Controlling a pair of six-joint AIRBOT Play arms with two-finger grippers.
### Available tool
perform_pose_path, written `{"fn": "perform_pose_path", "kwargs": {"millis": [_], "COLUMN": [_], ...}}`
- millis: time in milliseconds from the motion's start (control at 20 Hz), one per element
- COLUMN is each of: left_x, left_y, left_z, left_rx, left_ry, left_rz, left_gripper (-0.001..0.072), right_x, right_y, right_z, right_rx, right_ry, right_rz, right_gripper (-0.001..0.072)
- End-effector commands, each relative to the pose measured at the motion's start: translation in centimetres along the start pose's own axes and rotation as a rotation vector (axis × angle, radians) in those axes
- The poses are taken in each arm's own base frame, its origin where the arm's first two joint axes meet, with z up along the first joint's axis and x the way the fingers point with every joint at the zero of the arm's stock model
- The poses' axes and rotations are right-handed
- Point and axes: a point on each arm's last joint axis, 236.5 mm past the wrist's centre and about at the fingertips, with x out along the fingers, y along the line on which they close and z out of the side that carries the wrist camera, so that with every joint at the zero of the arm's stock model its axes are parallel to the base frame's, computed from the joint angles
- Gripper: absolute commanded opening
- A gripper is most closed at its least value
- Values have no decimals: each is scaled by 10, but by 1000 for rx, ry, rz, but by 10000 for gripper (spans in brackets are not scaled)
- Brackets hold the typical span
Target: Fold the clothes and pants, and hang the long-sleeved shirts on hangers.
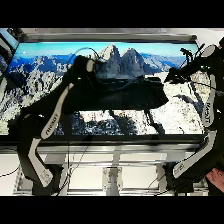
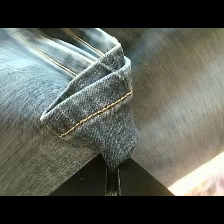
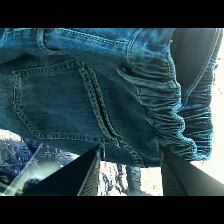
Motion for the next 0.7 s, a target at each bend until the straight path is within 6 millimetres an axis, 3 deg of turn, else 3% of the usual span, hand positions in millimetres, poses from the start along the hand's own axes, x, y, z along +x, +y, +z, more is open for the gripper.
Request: {"fn": "perform_pose_path", "kwargs": {"millis": [0, 200, 400, 450, 600, 650], "left_x": [-28, -35, -58, -63, -75, -75], "left_y": [13, -1, 6, 9, 18, 20], "left_z": [26, 7, 13, 12, 3, -1], "left_rx": [-171, -107, -98, -102, -115, -116], "left_ry": [-139, -72, -125, -130, -113, -100], "left_rz": [-127, -233, -218, -216, -213, -215], "left_gripper": [29, 29, 29, 29, 29, 29], "right_x": [0, 5, 27, 44, 108, 129], "right_y": [5, 32, 118, 141, 205, 228], "right_z": [0, 1, -13, -21, -40, -40], "right_rx": [-3, -31, -151, -199, -324, -353], "right_ry": [2, 4, 59, 83, 103, 79], "right_rz": [16, 79, 280, 294, 300, 300], "right_gripper": [411, 411, 397, 317, 170, 64]}}
